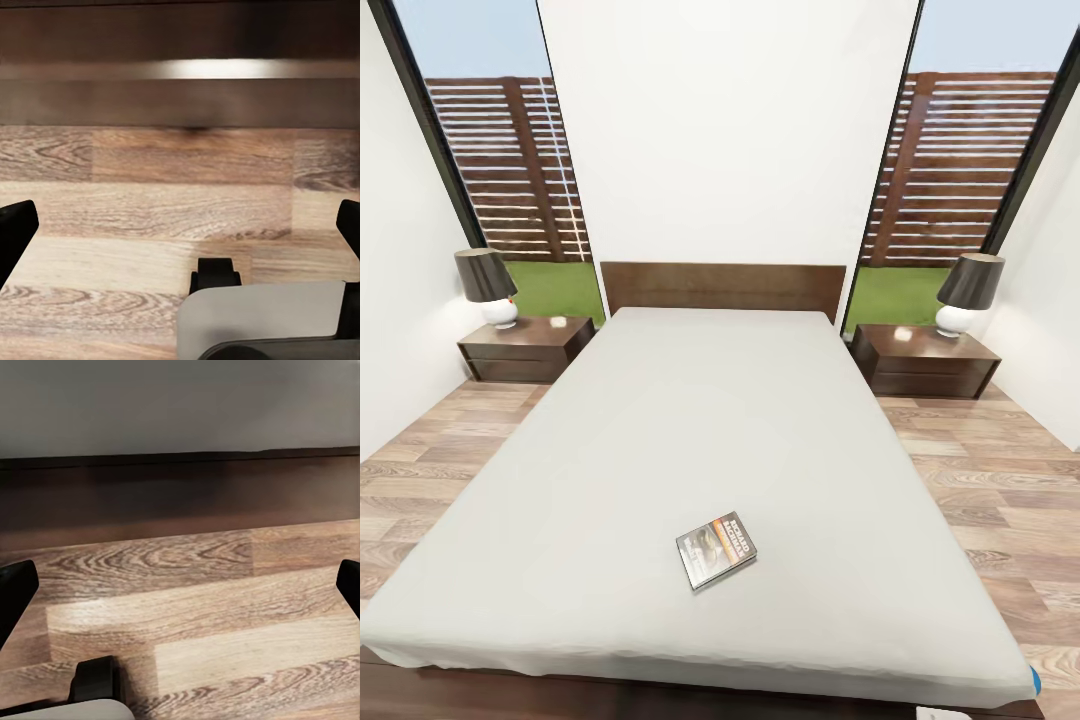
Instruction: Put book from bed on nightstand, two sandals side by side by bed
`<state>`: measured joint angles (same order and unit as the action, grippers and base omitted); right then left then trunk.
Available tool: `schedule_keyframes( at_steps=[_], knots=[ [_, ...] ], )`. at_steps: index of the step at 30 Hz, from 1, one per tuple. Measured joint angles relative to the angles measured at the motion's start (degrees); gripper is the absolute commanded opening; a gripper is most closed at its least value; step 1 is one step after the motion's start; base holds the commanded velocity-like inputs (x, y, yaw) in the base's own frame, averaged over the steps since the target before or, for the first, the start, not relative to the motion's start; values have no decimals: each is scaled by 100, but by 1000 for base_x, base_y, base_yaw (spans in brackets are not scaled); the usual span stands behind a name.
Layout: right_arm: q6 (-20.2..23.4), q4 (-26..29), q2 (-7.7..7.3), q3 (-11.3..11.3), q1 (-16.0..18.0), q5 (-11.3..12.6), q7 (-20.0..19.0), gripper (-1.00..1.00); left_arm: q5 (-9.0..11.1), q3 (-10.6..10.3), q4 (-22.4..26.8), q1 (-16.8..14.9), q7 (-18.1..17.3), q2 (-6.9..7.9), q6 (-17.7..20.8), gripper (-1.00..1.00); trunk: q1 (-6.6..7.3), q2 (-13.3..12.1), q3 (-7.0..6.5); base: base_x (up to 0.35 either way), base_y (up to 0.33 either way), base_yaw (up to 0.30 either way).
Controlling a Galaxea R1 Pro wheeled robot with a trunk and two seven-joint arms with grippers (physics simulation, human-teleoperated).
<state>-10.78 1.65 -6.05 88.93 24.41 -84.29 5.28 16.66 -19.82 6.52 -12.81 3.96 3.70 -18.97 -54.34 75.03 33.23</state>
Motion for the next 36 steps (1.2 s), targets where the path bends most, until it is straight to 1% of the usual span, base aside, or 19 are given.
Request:
schedule_keyframes(
  at_steps=[11,16,19,21,22,24,27,28,30,33,34,36],
  knots=[
    [0,0,-14,0,0,13,0,100,29,19,6,0,1,6,-31,100,0,0,0,0,0,0],
    [0,0,-11,0,0,11,0,100,47,32,6,0,3,36,-50,100,0,0,0,0,0,0],
    [0,0,-7,0,0,10,0,100,51,47,-1,0,6,78,-51,100,0,0,0,0,0,0],
    [0,0,-6,0,0,9,0,100,48,60,-5,0,20,172,-49,100,0,0,0,0,0,0],
    [0,0,-6,0,0,9,0,100,47,55,-5,0,20,173,-48,100,0,0,0,0,0,0],
    [0,0,-7,0,0,9,0,100,53,80,-5,0,37,332,-43,100,0,0,0,0,0,0],
    [0,0,-8,0,0,5,0,100,146,194,-4,-1,54,686,-35,100,0,0,0,0,0,0],
    [0,0,-8,0,0,5,0,100,143,180,-4,0,54,692,-34,100,0,0,0,0,0,0],
    [0,0,-5,0,0,3,0,100,284,347,-1,-1,57,968,-31,100,0,0,0,0,0,0],
    [0,0,-6,0,0,1,0,100,552,622,6,-5,43,1434,-28,100,0,0,0,0,0,0],
    [0,0,-6,0,0,1,0,100,550,603,7,-4,42,1444,-26,100,0,0,0,0,0,0],
    [0,0,-7,0,0,1,0,100,717,775,19,-15,29,1741,-15,100,0,0,0,0,0,0]
  ],
)
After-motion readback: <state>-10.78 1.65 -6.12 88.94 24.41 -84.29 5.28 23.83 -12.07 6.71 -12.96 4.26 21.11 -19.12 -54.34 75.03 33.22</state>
